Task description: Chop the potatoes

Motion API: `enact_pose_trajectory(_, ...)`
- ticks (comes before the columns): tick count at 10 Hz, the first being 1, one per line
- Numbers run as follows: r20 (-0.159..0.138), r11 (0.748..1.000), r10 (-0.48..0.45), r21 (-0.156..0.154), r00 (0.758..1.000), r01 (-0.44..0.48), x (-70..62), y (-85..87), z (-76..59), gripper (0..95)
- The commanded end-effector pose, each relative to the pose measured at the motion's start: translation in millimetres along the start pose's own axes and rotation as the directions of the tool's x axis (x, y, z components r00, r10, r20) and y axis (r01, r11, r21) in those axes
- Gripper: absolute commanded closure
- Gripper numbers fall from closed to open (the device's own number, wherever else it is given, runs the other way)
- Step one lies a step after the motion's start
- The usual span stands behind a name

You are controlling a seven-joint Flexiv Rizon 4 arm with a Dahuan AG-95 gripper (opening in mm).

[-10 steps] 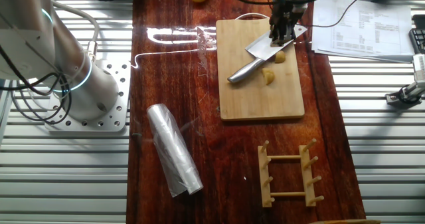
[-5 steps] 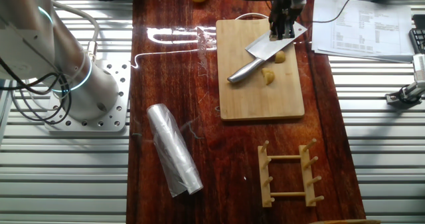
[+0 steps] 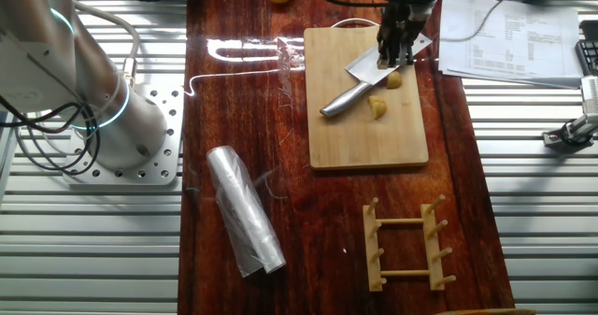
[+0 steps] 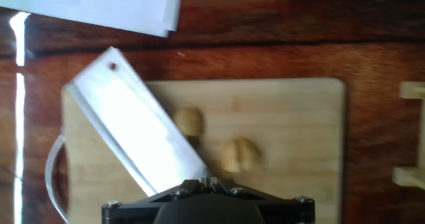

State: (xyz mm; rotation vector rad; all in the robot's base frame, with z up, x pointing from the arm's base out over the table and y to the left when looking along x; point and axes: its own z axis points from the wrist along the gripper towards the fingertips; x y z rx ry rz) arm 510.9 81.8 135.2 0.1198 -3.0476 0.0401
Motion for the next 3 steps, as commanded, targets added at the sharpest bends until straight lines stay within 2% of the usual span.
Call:
enact_pose_trajectory(1,0.010,0.999,-0.043,-0.018,0.999,0.043,-0.3,-3.7,-1.0,95.0)
enact_pose_trajectory(3,0.010,0.999,-0.029,-0.017,1.000,0.029,0.8,-3.2,-4.1,95.0)
